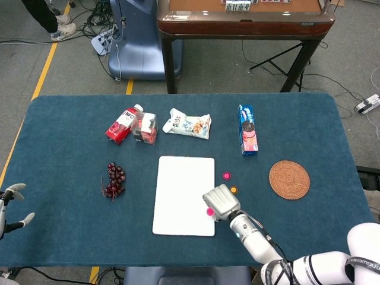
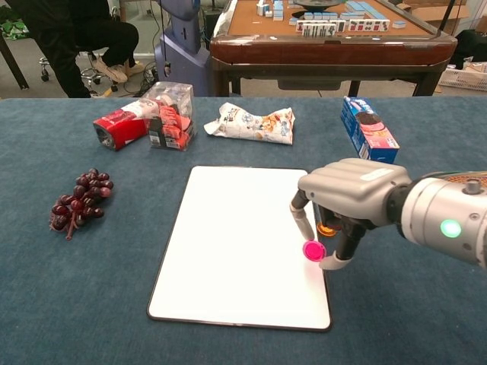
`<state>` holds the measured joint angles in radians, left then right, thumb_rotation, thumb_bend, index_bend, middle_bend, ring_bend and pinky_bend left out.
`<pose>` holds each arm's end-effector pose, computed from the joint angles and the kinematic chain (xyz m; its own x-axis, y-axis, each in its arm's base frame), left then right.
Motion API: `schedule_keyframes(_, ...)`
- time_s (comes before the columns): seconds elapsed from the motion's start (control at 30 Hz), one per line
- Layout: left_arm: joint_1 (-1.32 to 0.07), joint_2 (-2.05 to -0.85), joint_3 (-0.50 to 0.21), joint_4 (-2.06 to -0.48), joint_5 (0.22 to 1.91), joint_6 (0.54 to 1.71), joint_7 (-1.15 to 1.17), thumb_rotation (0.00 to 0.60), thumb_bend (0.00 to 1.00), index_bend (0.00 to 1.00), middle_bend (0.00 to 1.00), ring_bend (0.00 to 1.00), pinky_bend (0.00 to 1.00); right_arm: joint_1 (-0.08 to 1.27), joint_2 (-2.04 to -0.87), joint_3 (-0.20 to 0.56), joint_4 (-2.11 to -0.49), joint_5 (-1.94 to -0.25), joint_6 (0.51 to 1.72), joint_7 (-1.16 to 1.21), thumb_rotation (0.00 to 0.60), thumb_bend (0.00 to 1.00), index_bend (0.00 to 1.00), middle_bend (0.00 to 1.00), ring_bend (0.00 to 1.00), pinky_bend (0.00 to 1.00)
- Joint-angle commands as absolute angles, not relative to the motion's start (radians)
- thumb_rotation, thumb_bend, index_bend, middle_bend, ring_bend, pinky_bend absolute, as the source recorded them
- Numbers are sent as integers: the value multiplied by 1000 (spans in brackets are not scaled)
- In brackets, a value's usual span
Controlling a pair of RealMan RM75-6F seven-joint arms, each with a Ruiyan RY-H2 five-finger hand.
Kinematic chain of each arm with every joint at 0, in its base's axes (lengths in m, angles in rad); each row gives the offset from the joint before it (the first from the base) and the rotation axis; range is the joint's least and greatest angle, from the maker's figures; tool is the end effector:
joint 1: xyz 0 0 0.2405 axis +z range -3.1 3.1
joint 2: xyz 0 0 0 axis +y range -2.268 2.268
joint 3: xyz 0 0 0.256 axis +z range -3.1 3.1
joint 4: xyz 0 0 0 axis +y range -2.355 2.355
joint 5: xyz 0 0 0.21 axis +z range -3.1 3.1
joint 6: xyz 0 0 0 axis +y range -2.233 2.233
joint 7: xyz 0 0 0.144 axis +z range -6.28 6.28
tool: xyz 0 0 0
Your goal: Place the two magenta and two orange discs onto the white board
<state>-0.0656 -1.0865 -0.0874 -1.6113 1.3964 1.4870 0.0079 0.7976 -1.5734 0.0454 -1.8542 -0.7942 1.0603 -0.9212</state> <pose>-0.3270 0.1821 0.1815 0.4223 -0.0312 0.9059 0.9023 0.1105 -0.4168 -0.1089 -0.2589 -0.0496 0.6678 -0.3761 0.6424 -0.7286 -0.5067 0.4608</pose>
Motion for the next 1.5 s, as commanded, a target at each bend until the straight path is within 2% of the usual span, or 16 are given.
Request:
schedule_keyframes(0.03, -66, -1087, -87, -1611, 1395, 1485, 9, 600, 26, 347, 471, 398, 544, 824, -1605, 57, -1834, -762, 1060, -944, 600, 243, 585, 1000, 1000, 1000)
schedule_keyframes(0.13, -66, -1087, -87, -1610, 1394, 1485, 9, 600, 25, 347, 471, 398, 544, 841, -1629, 61, -1817, -740, 1058, -949, 600, 173, 571, 1000, 1000, 1000)
schedule_keyframes(0.27, -65, -1086, -88, -1610, 1394, 1486, 7, 600, 26, 347, 471, 398, 544, 856, -1650, 61, -1801, -731, 1055, -944, 600, 61, 444, 1000, 1000, 1000)
schedule_keyframes(0.4, -65, -1085, -89, -1610, 1394, 1488, 7, 600, 26, 347, 471, 398, 544, 869, -1663, 60, -1790, -730, 1061, -947, 600, 18, 338, 1000, 1000, 1000)
schedule_keyframes(0.57, -65, -1086, -88, -1609, 1393, 1485, 6, 600, 26, 347, 471, 398, 544, 881, -1652, 67, -1796, -728, 1077, -947, 600, 0, 319, 1000, 1000, 1000)
schedule_keyframes(0.67, -64, -1085, -89, -1609, 1393, 1486, 4, 600, 26, 347, 471, 398, 544, 886, -1635, 82, -1801, -724, 1099, -947, 600, 23, 319, 1000, 1000, 1000)
schedule_keyframes(0.77, -64, -1085, -89, -1609, 1392, 1485, 3, 600, 26, 347, 471, 398, 544, 893, -1615, 99, -1796, -713, 1123, -954, 600, 101, 319, 1000, 1000, 1000)
schedule_keyframes(0.9, -66, -1086, -86, -1609, 1394, 1481, 8, 600, 25, 347, 471, 398, 544, 910, -1603, 116, -1763, -686, 1144, -982, 600, 157, 319, 1000, 1000, 1000)
schedule_keyframes(1.5, -65, -1085, -86, -1611, 1396, 1483, 6, 600, 26, 347, 471, 399, 544, 925, -1626, 153, -1566, -574, 1140, -965, 600, 214, 319, 1000, 1000, 1000)
